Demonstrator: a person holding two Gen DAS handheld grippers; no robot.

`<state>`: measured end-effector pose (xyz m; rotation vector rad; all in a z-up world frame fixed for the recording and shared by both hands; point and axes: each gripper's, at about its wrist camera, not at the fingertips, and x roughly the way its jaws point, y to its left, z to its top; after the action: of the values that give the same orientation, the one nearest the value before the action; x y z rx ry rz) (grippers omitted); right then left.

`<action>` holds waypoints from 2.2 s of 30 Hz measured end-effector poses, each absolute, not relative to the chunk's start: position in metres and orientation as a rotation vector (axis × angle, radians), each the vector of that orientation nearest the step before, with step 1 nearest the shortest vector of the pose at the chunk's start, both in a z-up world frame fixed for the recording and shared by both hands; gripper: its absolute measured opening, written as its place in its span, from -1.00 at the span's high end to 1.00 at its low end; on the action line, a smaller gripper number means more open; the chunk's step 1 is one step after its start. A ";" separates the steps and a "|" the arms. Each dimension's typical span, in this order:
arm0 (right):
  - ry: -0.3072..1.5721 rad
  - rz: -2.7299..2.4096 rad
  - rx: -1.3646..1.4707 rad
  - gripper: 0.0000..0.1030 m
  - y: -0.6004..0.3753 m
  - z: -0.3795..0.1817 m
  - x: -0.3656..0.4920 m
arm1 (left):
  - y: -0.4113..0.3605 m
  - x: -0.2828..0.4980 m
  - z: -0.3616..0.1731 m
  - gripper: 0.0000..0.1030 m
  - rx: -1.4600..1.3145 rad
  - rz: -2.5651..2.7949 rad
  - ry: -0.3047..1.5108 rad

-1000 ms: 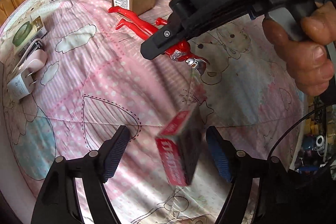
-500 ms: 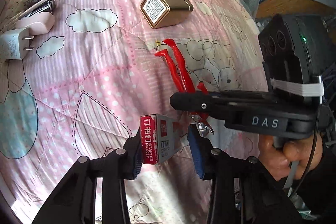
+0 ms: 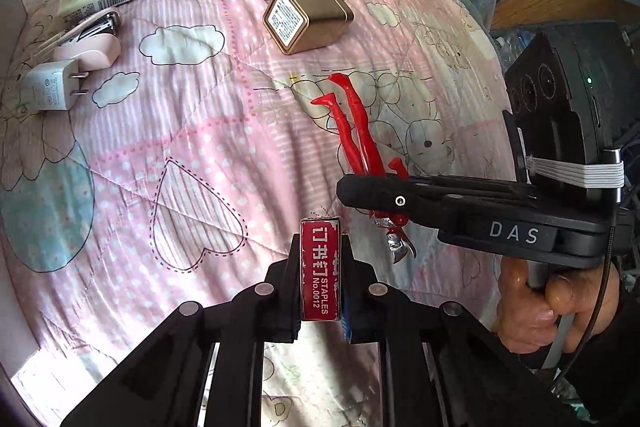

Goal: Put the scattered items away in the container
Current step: 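Carry the red figure and staples box with both tools over the white box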

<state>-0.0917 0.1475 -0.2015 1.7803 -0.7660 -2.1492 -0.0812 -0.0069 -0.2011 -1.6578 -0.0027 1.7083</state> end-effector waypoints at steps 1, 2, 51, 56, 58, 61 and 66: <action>-0.755 -2.152 1.779 0.65 0.144 -0.198 -0.090 | -0.014 -0.080 -0.196 0.71 -1.655 1.715 -0.012; -0.745 -2.156 1.777 0.65 0.140 -0.194 -0.087 | -0.020 -0.079 -0.192 0.71 -1.650 1.724 -0.018; -0.077 -2.105 1.525 0.64 -0.113 -0.049 -0.041 | -0.287 -0.040 -0.057 0.71 -1.440 2.233 -0.438; -0.051 -2.105 1.490 0.64 -0.128 -0.036 -0.051 | -0.303 -0.042 -0.048 0.71 -1.420 2.268 -0.484; -0.038 -2.103 1.475 0.64 -0.135 -0.031 -0.055 | -0.308 -0.044 -0.046 0.71 -1.414 2.279 -0.492; -0.016 -2.107 1.456 0.64 -0.146 -0.026 -0.061 | -0.313 -0.048 -0.044 0.71 -1.412 2.291 -0.502; 0.004 -2.113 1.442 0.64 -0.158 -0.021 -0.073 | -0.320 -0.058 -0.039 0.71 -1.403 2.314 -0.516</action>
<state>-0.0733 -0.1583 -0.0206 1.4425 0.0037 -2.1131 -0.0580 -0.3203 -0.0391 -1.4026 -0.5157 2.3140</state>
